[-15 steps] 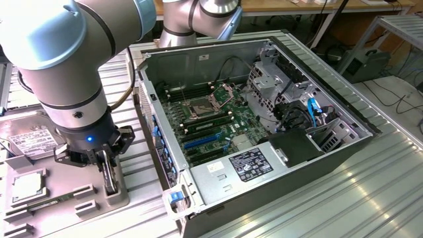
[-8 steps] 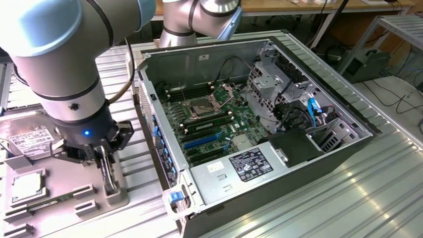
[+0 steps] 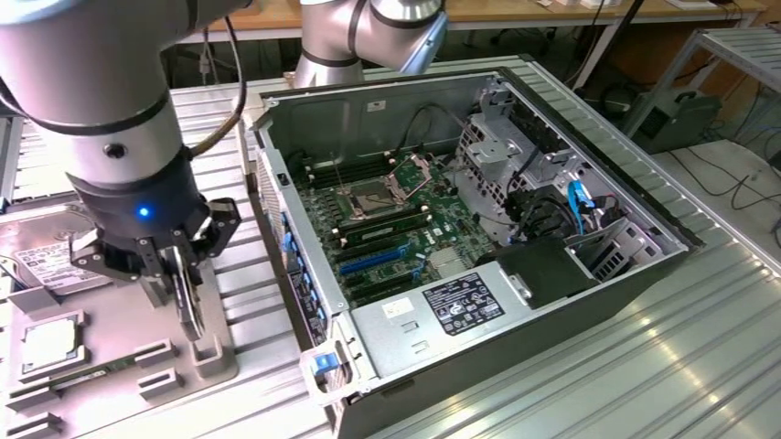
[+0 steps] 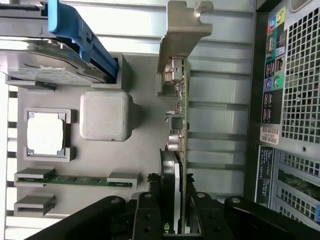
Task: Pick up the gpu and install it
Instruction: 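Pick up the gpu and move the gpu toward the slot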
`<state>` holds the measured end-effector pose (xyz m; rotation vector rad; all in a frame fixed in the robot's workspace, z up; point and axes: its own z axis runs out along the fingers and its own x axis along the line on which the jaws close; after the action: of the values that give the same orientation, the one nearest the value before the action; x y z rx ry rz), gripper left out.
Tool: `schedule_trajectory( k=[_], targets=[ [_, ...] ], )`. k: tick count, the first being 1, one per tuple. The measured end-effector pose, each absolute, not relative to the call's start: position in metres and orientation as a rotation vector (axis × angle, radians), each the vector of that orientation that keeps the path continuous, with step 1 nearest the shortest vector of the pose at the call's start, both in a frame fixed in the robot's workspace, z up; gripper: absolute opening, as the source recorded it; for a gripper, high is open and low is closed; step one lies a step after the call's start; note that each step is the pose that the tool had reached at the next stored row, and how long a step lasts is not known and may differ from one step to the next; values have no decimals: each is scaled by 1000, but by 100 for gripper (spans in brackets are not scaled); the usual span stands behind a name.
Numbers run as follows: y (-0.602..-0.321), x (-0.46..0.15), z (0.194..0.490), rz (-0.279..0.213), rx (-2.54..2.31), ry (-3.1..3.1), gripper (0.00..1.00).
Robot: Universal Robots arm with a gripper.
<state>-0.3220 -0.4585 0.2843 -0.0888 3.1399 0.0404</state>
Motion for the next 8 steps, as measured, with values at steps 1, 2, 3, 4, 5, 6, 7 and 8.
schedule_trajectory(
  k=[1, 2, 3, 4, 5, 6, 7, 8],
  targets=[
    [-459, -322, 288, 40, -89, 3140, 29],
    [-459, -322, 292, 40, -89, 3140, 29],
    [-459, -322, 296, 40, -89, 3140, 29],
    [-459, -322, 301, 40, -89, 3140, 29],
    [-458, -322, 305, 40, -89, 3140, 29],
    [-458, -322, 310, 41, -89, 3140, 29],
    [-459, -322, 315, 40, -89, 3140, 29],
    [-459, -322, 319, 40, -89, 3140, 29]
  ],
)
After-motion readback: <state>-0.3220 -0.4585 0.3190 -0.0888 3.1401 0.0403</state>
